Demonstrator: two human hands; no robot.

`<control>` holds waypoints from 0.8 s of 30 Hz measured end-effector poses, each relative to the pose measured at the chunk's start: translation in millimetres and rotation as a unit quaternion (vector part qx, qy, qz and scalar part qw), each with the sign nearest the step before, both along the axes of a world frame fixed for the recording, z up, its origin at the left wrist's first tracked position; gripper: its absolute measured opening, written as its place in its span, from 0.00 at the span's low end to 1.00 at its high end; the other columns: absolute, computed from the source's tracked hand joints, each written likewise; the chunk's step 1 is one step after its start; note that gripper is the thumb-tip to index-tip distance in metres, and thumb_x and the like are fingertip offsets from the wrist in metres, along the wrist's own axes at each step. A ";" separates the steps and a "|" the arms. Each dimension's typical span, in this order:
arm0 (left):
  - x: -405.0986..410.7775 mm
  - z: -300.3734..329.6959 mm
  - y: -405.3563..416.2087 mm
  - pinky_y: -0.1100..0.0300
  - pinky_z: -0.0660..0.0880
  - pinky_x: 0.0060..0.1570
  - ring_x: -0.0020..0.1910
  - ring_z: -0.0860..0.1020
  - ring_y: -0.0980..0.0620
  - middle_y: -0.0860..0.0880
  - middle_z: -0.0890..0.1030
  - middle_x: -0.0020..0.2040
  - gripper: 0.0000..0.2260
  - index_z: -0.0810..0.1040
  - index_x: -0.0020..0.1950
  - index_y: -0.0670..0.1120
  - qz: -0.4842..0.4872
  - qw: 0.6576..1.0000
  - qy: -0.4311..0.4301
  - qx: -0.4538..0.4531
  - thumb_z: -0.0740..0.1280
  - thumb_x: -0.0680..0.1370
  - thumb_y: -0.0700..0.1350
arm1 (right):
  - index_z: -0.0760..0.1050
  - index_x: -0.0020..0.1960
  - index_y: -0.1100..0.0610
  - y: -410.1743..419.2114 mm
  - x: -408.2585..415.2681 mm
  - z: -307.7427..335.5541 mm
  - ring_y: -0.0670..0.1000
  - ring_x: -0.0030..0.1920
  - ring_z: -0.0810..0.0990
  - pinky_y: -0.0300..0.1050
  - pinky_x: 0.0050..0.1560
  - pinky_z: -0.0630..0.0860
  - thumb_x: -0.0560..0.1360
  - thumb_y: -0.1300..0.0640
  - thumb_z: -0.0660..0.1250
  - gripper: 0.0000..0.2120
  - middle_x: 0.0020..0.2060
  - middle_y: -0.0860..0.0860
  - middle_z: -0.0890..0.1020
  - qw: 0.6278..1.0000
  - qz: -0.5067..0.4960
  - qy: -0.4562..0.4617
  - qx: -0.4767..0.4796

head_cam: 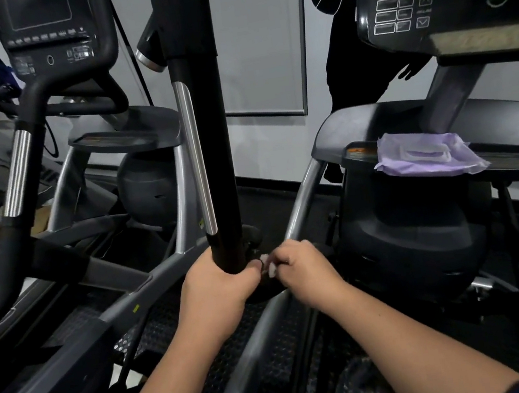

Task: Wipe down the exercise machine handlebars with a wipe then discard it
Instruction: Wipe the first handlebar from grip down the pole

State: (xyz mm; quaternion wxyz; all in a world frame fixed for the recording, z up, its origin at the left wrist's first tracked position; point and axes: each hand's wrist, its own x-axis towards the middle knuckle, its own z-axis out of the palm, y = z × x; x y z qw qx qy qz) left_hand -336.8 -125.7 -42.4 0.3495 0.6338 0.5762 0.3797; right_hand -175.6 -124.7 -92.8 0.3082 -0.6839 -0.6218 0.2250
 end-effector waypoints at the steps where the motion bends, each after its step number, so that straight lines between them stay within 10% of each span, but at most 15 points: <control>1: -0.4 0.1 0.3 0.62 0.72 0.37 0.38 0.80 0.63 0.59 0.82 0.35 0.08 0.79 0.40 0.57 -0.003 1.000 -0.001 0.001 0.77 0.68 0.49 | 0.83 0.45 0.48 2.0 3.0 -0.5 0.52 0.55 0.73 0.53 0.62 0.72 0.75 0.61 0.64 0.12 0.42 0.40 0.74 1.000 -0.006 -0.020 -0.009; 14: 0.1 -0.1 0.6 0.61 0.71 0.36 0.38 0.79 0.60 0.56 0.81 0.35 0.09 0.77 0.38 0.57 -0.001 1.000 0.003 0.000 0.77 0.69 0.49 | 0.76 0.42 0.52 -33.4 -31.9 -27.2 0.47 0.48 0.73 0.40 0.49 0.72 0.72 0.62 0.63 0.07 0.42 0.42 0.71 0.984 -0.048 0.074 0.158; 24: 0.7 1.3 -2.3 0.57 0.76 0.40 0.40 0.81 0.58 0.55 0.83 0.38 0.07 0.79 0.41 0.55 0.005 1.000 0.006 -0.002 0.76 0.69 0.50 | 0.76 0.46 0.47 -31.3 -23.7 -45.7 0.42 0.48 0.78 0.39 0.48 0.75 0.76 0.59 0.66 0.07 0.46 0.43 0.78 0.963 -0.166 0.191 0.094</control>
